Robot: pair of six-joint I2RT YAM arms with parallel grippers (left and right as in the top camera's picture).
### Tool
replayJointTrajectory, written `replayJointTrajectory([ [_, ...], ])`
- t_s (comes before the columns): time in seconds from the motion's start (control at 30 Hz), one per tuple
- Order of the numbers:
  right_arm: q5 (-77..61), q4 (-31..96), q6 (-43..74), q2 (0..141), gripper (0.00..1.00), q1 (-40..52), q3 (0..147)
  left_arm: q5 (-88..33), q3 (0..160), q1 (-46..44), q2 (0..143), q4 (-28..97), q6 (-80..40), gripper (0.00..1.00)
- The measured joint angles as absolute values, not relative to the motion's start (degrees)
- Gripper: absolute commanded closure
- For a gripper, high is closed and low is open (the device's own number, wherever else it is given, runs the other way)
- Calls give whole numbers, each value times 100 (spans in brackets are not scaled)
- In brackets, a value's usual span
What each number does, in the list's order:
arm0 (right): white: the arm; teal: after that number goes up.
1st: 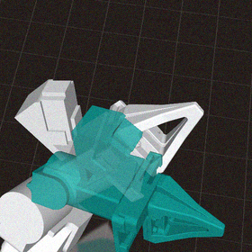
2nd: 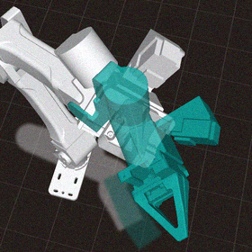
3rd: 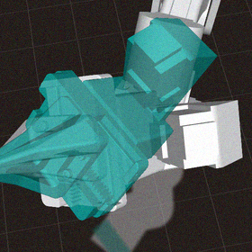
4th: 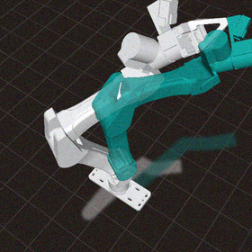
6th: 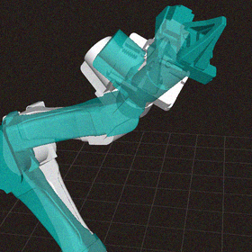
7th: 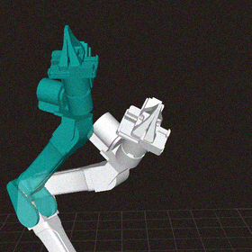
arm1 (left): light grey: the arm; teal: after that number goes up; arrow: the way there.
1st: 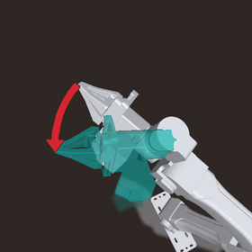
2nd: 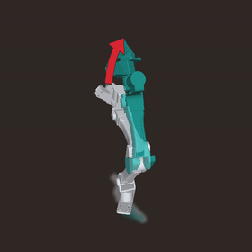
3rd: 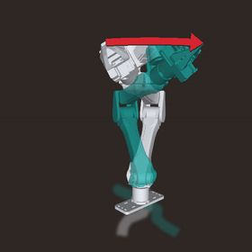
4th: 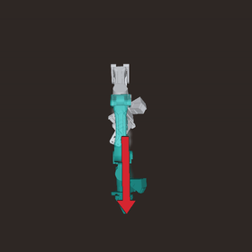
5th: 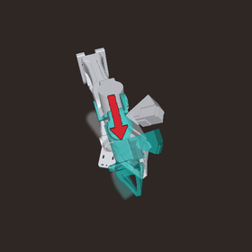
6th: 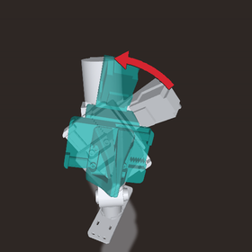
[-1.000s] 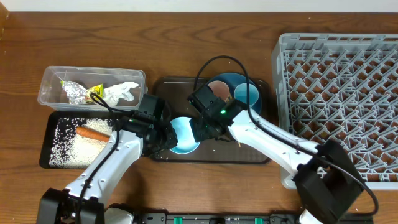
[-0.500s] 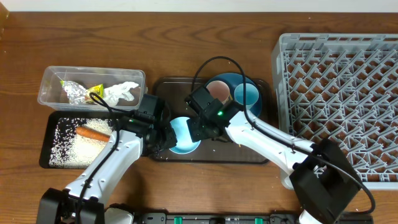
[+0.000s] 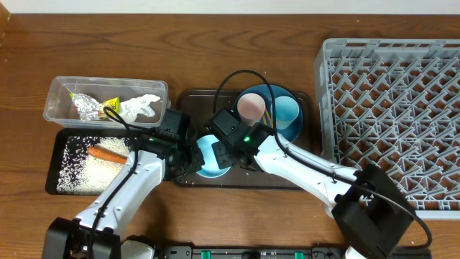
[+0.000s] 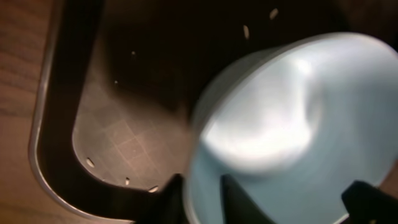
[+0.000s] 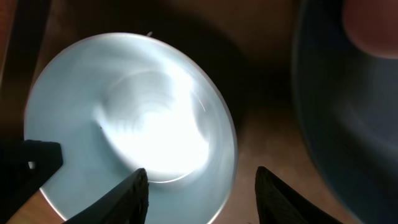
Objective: Sort waste into correct bins and load items into the dishwasher rack
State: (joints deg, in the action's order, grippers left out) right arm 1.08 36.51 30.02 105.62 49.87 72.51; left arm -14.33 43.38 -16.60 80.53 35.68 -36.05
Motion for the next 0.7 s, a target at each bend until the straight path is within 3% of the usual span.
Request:
replayJointTrajectory([
  [0.53, 283, 3675, 3004, 10562, 39, 4984, 7251, -1291, 4335, -1662, 8053, 3573, -3599, 85],
  [0.7, 331, 3677, 3004, 10562, 37, 4982, 7251, -1288, 4335, -1662, 8053, 3573, -3603, 90],
])
